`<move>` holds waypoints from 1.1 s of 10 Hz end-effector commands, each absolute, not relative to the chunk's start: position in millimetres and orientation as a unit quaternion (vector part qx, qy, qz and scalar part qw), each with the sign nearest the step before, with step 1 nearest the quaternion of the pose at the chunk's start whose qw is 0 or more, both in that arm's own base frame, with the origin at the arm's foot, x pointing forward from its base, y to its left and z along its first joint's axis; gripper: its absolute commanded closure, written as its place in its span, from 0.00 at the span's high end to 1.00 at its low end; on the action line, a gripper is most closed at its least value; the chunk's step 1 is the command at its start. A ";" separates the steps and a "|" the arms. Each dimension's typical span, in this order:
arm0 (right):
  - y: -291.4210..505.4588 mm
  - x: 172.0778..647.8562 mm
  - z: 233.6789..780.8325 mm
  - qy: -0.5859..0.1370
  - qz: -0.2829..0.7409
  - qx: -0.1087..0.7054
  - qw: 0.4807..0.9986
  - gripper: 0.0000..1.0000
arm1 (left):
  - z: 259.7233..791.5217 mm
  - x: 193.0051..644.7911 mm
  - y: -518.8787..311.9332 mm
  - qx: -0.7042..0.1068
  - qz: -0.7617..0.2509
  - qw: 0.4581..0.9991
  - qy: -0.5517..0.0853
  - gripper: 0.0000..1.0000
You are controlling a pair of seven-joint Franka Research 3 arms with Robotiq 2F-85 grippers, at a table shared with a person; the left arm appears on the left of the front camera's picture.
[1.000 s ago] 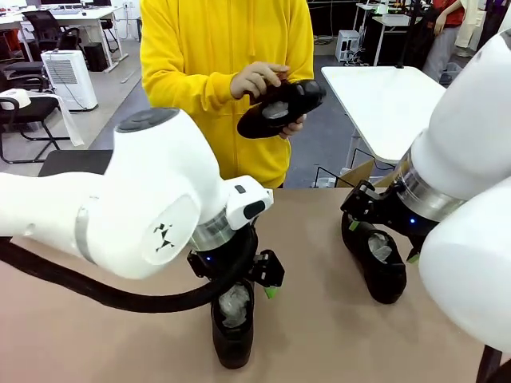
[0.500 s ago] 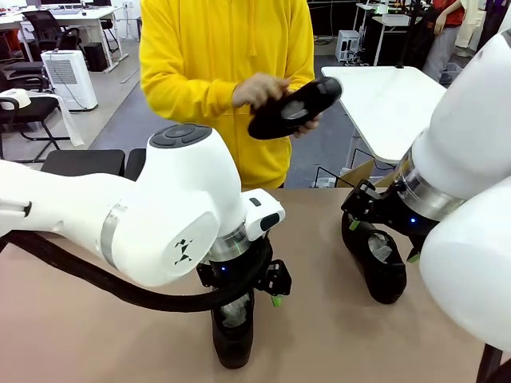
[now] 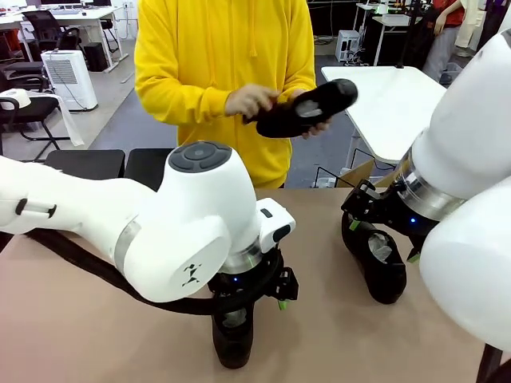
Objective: Organize the shoes by placing them on the stand.
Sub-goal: Place the Shoe from the middle of the table onto the Shoes Stand.
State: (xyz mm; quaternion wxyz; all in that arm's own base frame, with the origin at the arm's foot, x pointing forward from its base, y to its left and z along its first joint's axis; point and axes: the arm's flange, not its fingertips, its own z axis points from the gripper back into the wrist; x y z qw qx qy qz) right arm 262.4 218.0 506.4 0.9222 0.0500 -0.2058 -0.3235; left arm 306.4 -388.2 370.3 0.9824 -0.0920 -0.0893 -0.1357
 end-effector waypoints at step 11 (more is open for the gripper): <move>216.5 266.0 506.7 -0.204 -0.315 0.058 0.925 1.00 | 342.8 328.7 -403.8 -0.045 -0.074 0.992 -0.089 0.32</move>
